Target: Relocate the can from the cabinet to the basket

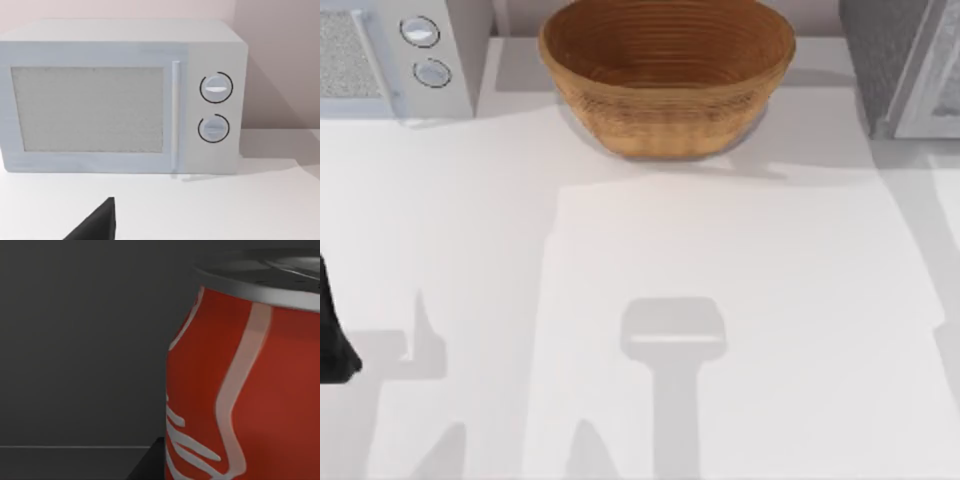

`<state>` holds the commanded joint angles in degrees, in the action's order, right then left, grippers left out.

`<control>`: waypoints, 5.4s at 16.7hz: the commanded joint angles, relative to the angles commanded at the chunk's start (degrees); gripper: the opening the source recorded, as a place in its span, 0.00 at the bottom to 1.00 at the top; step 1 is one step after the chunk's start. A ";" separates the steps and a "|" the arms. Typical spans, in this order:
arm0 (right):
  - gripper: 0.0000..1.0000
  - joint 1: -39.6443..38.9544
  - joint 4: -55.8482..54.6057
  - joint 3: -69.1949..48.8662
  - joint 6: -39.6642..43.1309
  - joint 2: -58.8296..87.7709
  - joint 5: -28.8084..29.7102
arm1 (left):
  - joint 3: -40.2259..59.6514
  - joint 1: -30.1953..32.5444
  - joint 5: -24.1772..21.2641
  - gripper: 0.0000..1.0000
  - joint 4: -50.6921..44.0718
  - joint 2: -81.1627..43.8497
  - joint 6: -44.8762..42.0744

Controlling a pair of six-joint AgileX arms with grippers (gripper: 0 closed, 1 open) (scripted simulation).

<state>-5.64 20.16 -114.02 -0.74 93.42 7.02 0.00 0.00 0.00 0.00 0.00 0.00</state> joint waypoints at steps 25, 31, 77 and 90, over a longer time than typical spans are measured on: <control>0.00 -6.57 17.55 8.25 -0.19 -31.75 5.91 | 0.00 0.00 0.00 1.00 0.00 0.00 0.00; 0.00 -3.05 5.99 38.31 -0.03 -49.96 2.34 | 0.00 0.00 0.00 1.00 0.00 0.00 0.00; 0.00 -28.36 -49.43 24.57 -0.26 24.13 28.39 | 0.00 0.00 0.00 1.00 0.00 0.00 0.00; 0.00 -30.83 -50.57 16.41 -0.30 35.97 30.58 | 0.00 0.00 0.00 1.00 0.00 0.00 0.00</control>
<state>-36.47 -30.41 -97.61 -1.04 129.39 37.59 0.00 0.00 0.00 0.00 0.00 0.00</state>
